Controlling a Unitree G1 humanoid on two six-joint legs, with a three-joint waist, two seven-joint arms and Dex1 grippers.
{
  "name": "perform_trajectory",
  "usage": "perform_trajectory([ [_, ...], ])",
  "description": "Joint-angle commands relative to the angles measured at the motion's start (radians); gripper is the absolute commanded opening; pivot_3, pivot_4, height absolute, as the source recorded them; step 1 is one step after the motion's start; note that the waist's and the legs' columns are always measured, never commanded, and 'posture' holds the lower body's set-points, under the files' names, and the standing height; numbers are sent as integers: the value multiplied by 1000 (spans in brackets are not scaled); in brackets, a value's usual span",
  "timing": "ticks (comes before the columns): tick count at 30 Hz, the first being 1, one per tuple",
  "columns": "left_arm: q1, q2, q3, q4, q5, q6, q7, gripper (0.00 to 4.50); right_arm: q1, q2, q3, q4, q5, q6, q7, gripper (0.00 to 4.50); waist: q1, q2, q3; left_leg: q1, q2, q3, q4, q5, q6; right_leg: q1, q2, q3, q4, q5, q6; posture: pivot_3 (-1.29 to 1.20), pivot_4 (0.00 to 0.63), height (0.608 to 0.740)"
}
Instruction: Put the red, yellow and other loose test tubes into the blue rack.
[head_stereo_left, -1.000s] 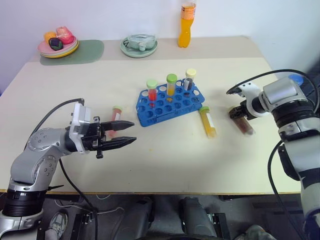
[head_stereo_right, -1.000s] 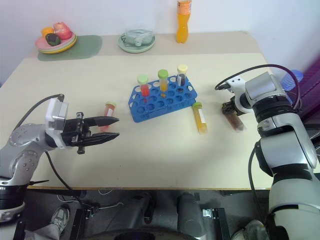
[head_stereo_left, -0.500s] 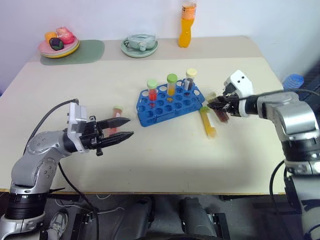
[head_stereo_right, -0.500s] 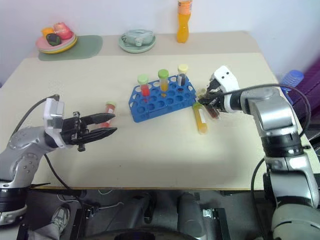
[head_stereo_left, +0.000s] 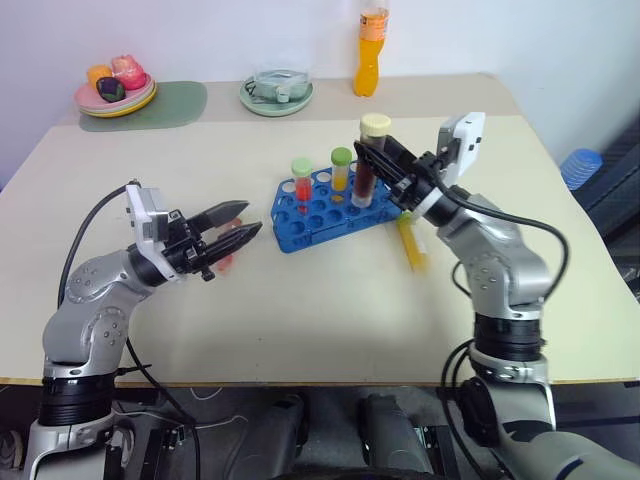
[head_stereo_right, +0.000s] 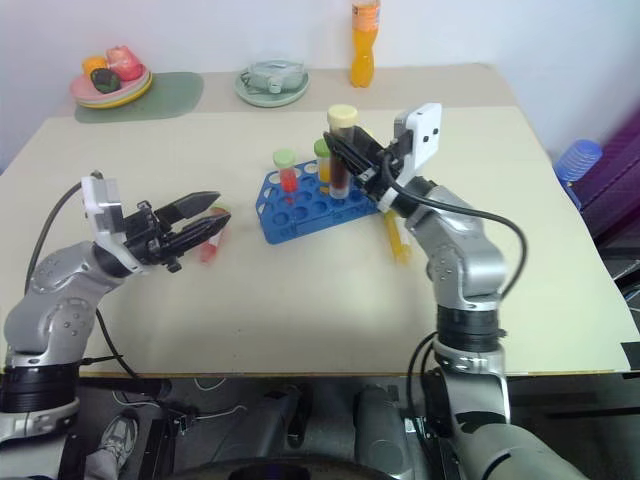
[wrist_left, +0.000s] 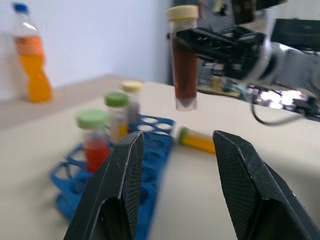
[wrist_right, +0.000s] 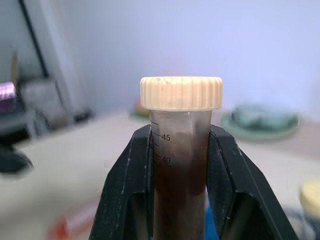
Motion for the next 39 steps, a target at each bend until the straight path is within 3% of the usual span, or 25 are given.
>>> perform_trajectory([
  [1, -13, -22, 39, 15, 33, -87, 35, 2250, -33, 22, 19, 197, -110, -302, -39, 781, 1, 0, 0, 0, 0, 0, 0, 0, 0, 0, 0, 0, 0, 0, 0, 0, 150, 740],
  [7, -4, -72, 43, 18, 52, -155, 90, 2250, -99, 32, 3, 558, -202, -670, -127, 781, -4, 0, 0, 0, 1, 0, 0, 1, -1, 0, 2, 0, 0, 0, 0, 0, 150, 740],
  [12, 24, -85, 45, 2, 47, -173, 100, 2250, -141, 32, -1, 729, -220, -828, -156, 781, -24, 0, 0, 1, 2, 0, 0, 1, -2, 0, 3, 0, 1, 1, -1, 0, 150, 740],
  [28, 40, -64, 61, 34, 45, -197, 75, 2250, -124, 60, 23, 843, -227, -911, -148, 781, -45, 0, 0, 3, 4, 0, -1, 2, -4, 0, 5, 1, 4, 1, -2, 0, 150, 740],
  [39, 55, -52, 74, 27, 44, -198, 70, 2250, -93, 25, 5, 872, -218, -932, -167, 781, -42, 0, 0, 14, 4, 0, -4, 2, -3, 11, 5, 1, 1, 1, -2, 0, 150, 740],
])
